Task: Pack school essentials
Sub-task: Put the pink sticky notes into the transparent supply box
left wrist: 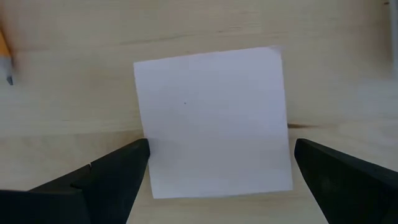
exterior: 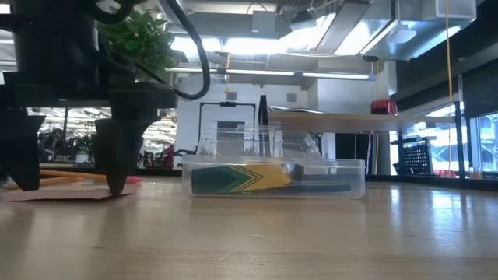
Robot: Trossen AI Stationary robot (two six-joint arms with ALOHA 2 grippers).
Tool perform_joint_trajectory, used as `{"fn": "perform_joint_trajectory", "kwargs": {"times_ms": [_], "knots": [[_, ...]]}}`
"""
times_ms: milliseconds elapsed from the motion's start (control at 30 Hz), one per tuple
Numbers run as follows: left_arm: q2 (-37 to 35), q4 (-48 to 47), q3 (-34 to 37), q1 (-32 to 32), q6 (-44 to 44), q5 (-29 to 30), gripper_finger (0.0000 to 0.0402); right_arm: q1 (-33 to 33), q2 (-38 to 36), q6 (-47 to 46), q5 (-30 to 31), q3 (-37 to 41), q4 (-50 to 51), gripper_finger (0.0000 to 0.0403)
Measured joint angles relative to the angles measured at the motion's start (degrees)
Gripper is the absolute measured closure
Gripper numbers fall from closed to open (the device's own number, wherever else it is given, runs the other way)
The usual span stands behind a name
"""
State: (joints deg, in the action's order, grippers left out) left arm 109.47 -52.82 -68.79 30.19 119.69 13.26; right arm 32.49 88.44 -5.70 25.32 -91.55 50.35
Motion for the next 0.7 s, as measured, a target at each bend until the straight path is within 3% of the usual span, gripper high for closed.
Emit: {"fn": "perform_joint_trajectory", "kwargs": {"times_ms": [700], "knots": [[-0.4,-2.5,-1.4,-1.0,0.5,-2.8,0.0002,0.0,0.0,-0.1,0.0,0.0,0.0,0.0334]]}}
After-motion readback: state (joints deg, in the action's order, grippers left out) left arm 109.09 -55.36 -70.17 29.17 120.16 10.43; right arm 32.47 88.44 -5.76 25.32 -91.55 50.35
